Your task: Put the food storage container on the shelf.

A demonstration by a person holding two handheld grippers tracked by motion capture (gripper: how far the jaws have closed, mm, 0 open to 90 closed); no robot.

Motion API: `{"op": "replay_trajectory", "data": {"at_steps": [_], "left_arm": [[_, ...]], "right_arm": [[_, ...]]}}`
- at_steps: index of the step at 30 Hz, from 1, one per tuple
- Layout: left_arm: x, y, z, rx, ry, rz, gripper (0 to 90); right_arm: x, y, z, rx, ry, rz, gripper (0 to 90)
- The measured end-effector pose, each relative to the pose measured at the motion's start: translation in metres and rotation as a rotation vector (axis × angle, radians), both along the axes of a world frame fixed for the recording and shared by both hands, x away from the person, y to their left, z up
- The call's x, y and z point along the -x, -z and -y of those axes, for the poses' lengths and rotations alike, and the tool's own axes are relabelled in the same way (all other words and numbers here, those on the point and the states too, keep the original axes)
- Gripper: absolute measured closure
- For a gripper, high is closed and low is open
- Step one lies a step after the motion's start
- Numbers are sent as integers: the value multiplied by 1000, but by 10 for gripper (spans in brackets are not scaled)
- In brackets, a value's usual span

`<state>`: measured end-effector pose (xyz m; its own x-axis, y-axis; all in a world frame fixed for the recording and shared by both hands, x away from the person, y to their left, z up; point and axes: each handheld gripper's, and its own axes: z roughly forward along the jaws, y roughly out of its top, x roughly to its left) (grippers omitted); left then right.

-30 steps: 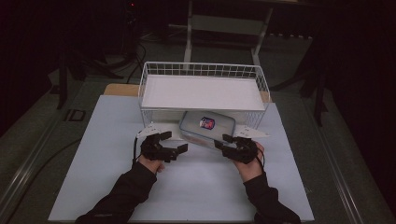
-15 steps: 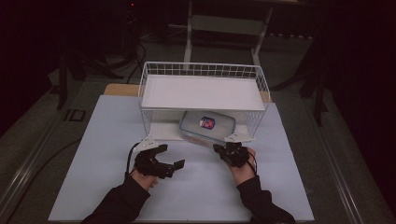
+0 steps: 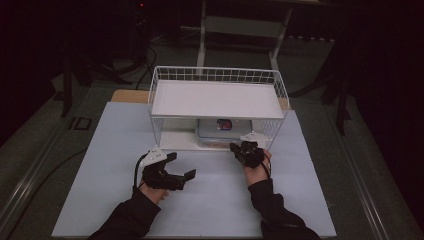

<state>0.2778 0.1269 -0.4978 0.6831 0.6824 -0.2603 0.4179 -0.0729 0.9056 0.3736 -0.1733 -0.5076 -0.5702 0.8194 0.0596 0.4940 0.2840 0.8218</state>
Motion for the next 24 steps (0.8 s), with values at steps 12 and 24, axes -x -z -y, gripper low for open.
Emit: {"op": "replay_trajectory", "data": {"at_steps": [12, 24], "left_arm": [[-1, 2, 0, -1, 22, -6, 9], [0, 1, -1, -6, 18, 1, 9]], "right_arm": [[-20, -2, -16, -17, -6, 24, 899], [-9, -2, -27, -49, -49, 15, 793]]}}
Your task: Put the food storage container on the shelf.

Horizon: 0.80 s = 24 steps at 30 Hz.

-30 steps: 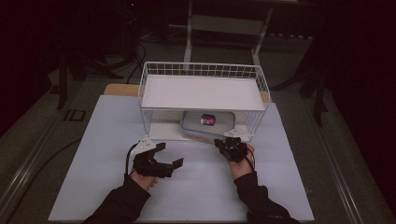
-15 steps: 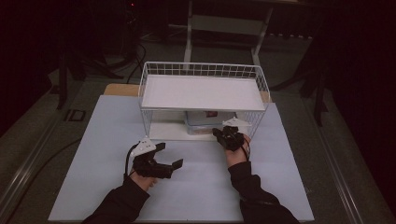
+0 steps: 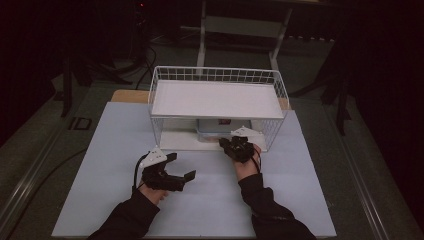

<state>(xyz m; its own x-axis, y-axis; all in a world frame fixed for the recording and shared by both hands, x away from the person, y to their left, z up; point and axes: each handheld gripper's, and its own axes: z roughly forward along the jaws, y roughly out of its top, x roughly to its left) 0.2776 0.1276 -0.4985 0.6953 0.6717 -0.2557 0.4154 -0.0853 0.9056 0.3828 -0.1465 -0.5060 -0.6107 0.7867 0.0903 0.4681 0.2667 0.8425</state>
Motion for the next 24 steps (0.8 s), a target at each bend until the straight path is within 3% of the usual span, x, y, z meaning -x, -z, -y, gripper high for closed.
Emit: {"op": "replay_trajectory", "data": {"at_steps": [3, 9, 13, 14, 19, 24], "left_arm": [[0, 0, 0, -2, 0, 2, 9], [2, 0, 2, -11, 6, 2, 9], [4, -2, 3, -14, 18, 9, 9], [5, -3, 3, -14, 24, 11, 9], [7, -4, 2, -13, 53, 39, 9], [9, -5, -1, -13, 66, 34, 9]], "right_arm": [[8, -4, 2, -36, -5, -1, 636], [34, -13, 8, -83, -18, 42, 330], [43, -12, 14, -133, -74, 15, 188], [44, -12, 16, -145, -82, 6, 170], [53, -10, 23, -117, -94, 10, 161], [61, -10, 34, -119, -84, 18, 163]]}}
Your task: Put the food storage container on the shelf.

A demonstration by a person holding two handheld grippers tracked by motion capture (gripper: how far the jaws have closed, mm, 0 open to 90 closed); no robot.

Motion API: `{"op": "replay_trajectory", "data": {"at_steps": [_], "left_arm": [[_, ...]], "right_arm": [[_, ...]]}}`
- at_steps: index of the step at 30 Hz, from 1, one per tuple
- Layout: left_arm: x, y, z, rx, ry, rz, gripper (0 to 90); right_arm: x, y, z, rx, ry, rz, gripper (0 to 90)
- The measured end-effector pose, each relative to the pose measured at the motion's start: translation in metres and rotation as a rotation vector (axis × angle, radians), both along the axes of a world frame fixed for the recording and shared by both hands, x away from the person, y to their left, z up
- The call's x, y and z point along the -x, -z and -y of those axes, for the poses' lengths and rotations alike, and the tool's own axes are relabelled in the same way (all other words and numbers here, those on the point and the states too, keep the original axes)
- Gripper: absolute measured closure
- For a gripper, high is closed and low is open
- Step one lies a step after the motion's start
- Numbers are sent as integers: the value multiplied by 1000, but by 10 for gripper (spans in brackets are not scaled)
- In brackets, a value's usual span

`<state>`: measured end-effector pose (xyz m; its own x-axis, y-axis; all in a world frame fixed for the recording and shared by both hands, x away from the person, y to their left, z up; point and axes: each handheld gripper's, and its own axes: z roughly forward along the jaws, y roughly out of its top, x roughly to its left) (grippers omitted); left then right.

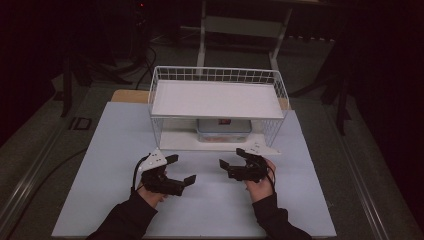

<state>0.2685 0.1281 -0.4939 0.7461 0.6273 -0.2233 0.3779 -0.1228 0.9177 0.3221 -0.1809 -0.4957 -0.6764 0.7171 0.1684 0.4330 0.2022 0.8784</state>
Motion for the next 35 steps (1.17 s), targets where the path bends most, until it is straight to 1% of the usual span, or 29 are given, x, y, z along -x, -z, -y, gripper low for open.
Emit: {"op": "replay_trajectory", "data": {"at_steps": [2, 4, 8, 10, 12, 14, 16, 17, 18, 19, 21, 22, 23, 24, 25, 26, 28, 30, 31, 35], "left_arm": [[1, 0, -1, 7, 4, 0, 9], [3, 0, -2, 4, 7, 0, 9], [7, 0, -5, -6, 8, 3, 9], [8, 0, -6, -4, 10, 0, 9], [10, 0, -7, -7, 9, 3, 9], [12, 1, -9, -4, 13, 3, 9], [14, 2, -10, -13, 18, 5, 9], [14, 2, -10, -13, 18, 5, 9], [15, 3, -12, -10, 22, 8, 9], [16, 5, -12, -20, 25, 6, 9], [17, 7, -13, -27, 28, 4, 9], [18, 9, -13, -33, 27, 0, 9], [18, 10, -14, -33, 28, -5, 9], [18, 11, -14, -30, 29, -8, 9], [18, 12, -13, -35, 30, -11, 9], [18, 13, -13, -36, 31, -13, 9], [17, 14, -12, -38, 33, -17, 9], [17, 14, -11, -36, 36, -15, 9], [18, 14, -11, -35, 37, -13, 9], [17, 14, -10, -39, 36, -11, 9]], "right_arm": [[4, -1, 6, -10, -4, 8, 163], [9, -1, 10, -10, -6, 15, 164], [21, -2, 17, 21, -15, 41, 162], [27, -3, 21, 18, -23, 40, 160], [33, -3, 24, 36, -31, 47, 153], [39, -3, 28, 38, -38, 43, 153], [45, -2, 32, 44, -40, 42, 154], [45, -2, 32, 44, -40, 42, 154], [47, -2, 35, 51, -44, 40, 154], [51, 0, 38, 65, -45, 43, 155], [54, 2, 43, 67, -43, 30, 156], [57, 3, 46, 58, -37, 19, 156], [59, 4, 48, 59, -40, 11, 156], [61, 4, 51, 70, -39, 11, 156], [63, 3, 54, 77, -31, 17, 156], [65, 3, 57, 75, -24, 22, 157], [67, 2, 62, 78, -15, 25, 159], [69, 4, 65, 86, -7, 15, 160], [69, 5, 66, 86, -7, 8, 160], [68, 6, 67, 89, -10, 7, 160]]}}
